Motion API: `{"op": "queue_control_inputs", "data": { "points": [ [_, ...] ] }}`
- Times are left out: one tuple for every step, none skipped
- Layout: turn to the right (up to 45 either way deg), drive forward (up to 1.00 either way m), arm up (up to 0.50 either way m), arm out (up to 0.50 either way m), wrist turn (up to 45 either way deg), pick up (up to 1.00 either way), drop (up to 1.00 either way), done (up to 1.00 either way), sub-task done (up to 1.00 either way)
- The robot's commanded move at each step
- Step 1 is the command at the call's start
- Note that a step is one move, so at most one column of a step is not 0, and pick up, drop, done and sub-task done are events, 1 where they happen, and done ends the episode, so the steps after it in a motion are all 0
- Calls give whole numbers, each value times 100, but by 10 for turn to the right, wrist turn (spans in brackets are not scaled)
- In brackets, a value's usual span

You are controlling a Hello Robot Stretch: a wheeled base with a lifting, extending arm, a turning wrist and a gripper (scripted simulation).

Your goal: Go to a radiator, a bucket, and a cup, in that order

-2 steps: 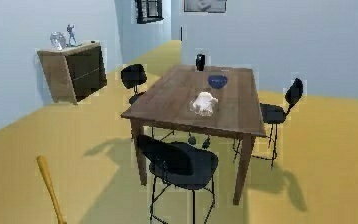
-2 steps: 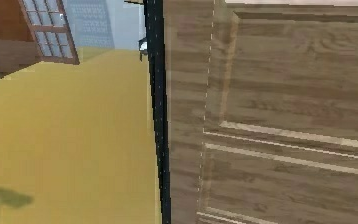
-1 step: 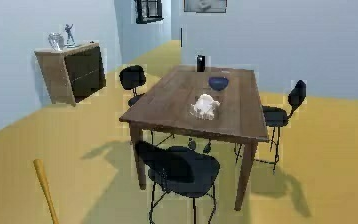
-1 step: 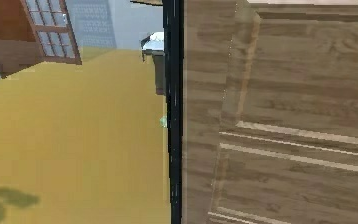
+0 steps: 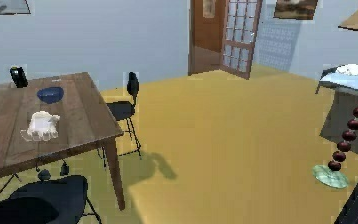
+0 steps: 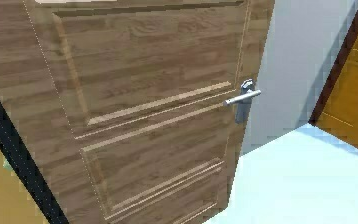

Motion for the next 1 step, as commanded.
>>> {"op": "queue_control_inputs", "data": {
  "points": [
    [60, 0, 0, 0, 0, 0, 0, 0, 0]
  ]
}}
